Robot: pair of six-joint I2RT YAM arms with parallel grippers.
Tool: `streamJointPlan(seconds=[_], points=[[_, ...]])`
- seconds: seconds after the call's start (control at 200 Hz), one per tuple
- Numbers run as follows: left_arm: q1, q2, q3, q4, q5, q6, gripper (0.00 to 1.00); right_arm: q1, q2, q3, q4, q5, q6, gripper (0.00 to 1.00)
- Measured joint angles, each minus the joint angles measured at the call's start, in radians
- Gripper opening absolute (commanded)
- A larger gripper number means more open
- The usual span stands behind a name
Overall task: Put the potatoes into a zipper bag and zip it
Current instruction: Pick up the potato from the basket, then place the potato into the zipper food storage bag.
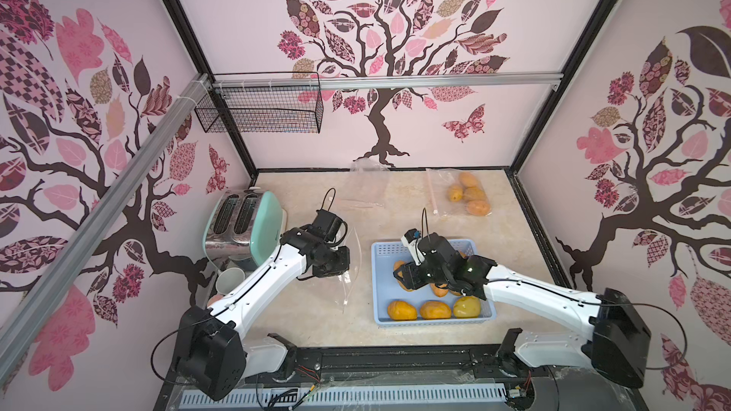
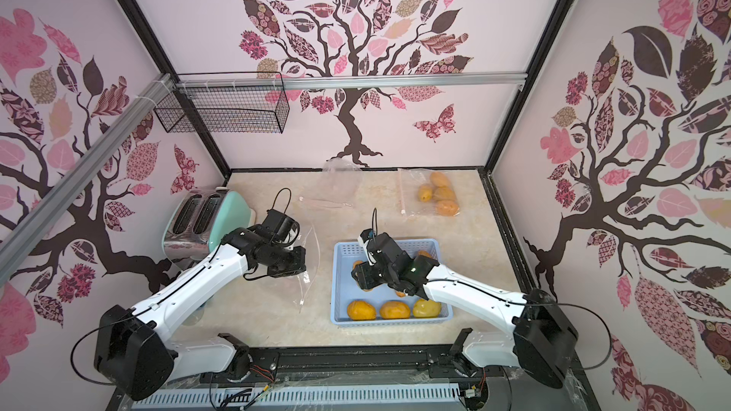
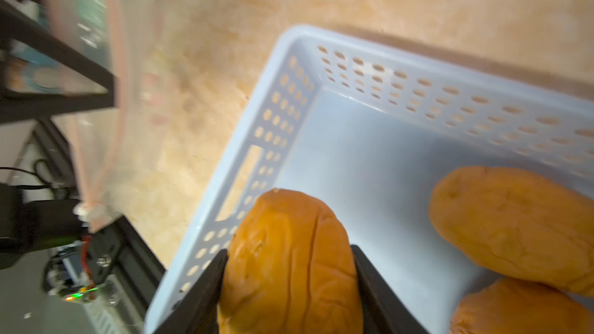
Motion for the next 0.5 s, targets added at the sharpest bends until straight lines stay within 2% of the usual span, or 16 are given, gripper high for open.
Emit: streamJointPlan(seconds=[0.27, 0.5], points=[[-0.003, 0.000, 0.019, 0.012, 0.158, -0.047, 0.00, 0.000, -0.051, 0.000, 0.260, -0.171, 0.117, 0.45], [-0.007, 0.013, 0.038, 0.021, 0.222, -0.074, 0.00, 0.000, 0.009, 0.007, 0.547, -0.271, 0.261, 0.47]])
